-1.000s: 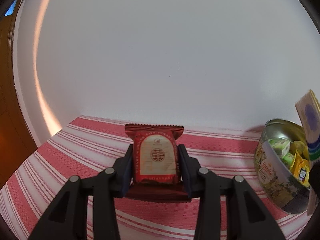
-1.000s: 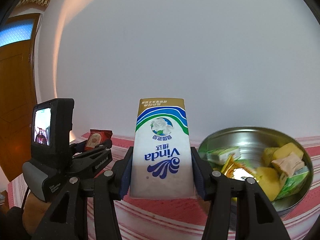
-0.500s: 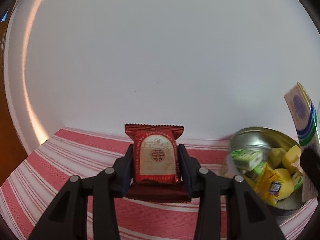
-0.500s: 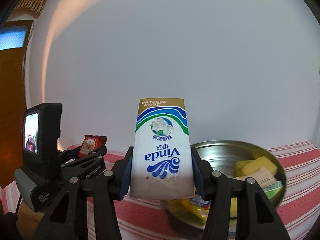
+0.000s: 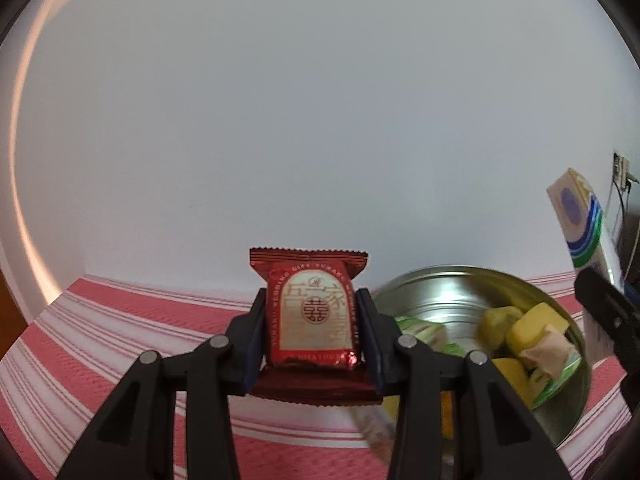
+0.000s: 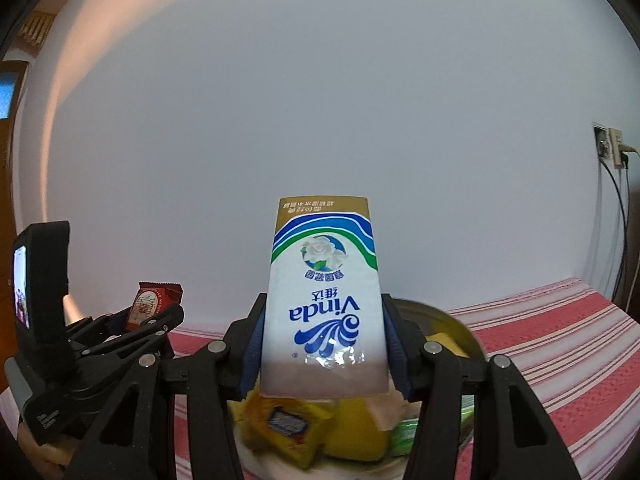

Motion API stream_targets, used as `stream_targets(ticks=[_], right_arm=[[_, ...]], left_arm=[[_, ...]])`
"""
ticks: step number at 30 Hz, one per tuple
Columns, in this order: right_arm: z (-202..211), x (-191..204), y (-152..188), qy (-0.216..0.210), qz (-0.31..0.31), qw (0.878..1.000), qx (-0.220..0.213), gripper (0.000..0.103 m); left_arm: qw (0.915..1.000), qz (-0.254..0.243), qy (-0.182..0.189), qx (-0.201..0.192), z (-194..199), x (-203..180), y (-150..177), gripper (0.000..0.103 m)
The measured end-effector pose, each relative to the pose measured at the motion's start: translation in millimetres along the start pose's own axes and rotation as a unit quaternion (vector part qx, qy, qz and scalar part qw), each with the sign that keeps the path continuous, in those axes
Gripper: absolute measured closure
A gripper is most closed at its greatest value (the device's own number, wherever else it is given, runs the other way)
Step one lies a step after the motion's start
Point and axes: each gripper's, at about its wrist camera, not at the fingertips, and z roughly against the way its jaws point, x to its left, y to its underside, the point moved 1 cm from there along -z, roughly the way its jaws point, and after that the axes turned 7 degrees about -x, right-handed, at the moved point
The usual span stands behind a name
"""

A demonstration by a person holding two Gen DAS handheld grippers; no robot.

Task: Organize objects
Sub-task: 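Carry the red pack with the left tool over the tin while the right tool carries the Vinda box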

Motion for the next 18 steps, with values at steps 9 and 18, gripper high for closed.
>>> stream_targets(ticks=[9, 18], right_arm=[[-8, -30, 2, 0.035, -0.001, 0.999, 0.007, 0.048], [-25, -52, 10, 0.057, -0.003, 0.998, 0.025, 0.048]], left_arm=[[0.9990, 0.004, 0.044, 0.006, -10, -40, -5, 0.062], [0.9961, 0.004, 0.080, 0.035, -27, -69, 5, 0.062]])
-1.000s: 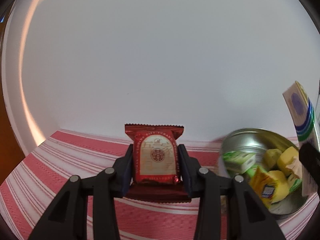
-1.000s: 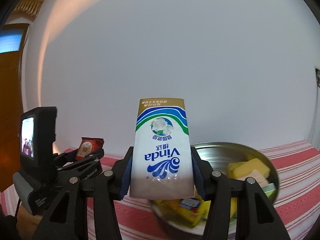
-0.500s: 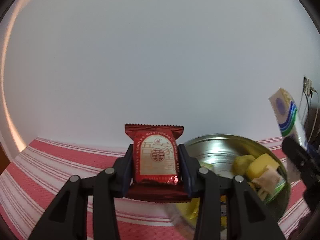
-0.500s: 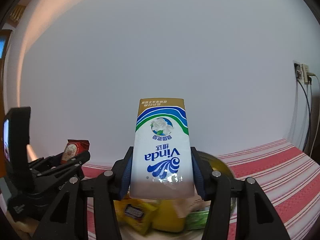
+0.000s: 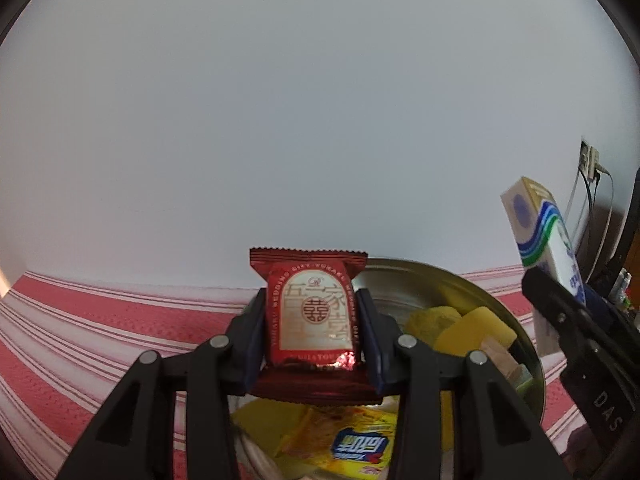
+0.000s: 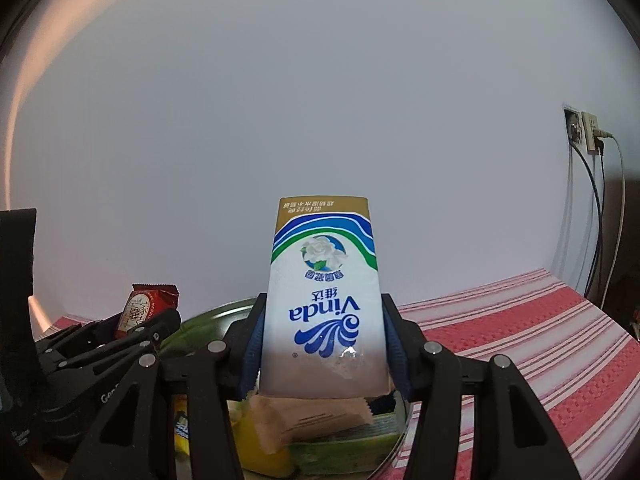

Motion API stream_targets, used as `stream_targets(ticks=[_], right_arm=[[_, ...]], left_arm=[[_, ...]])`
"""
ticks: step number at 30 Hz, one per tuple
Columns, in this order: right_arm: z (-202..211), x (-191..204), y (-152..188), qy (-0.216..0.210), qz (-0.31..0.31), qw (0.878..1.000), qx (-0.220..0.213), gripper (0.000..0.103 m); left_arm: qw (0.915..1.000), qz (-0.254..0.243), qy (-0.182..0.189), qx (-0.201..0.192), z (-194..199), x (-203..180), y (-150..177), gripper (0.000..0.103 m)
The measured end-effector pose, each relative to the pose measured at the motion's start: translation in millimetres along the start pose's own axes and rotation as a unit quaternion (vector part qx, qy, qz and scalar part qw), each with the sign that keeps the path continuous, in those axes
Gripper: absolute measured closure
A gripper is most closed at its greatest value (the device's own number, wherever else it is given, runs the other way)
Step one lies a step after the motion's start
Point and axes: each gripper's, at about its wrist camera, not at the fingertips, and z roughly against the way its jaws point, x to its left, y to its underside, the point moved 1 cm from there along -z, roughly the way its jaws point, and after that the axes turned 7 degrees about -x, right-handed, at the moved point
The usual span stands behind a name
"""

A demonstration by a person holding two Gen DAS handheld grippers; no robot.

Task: Organize objects
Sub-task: 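Carry the red pack with the left tool over the tin while the right tool carries the Vinda box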

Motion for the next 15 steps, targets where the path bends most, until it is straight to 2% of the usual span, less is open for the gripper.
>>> stream_targets(ticks=[15], right_arm=[[-46, -1, 1, -0.023, 0.009, 0.998, 0.055, 0.048]], left_arm=[[0.9991, -0.022, 0.007, 0.036, -21, -13, 4, 0.062]])
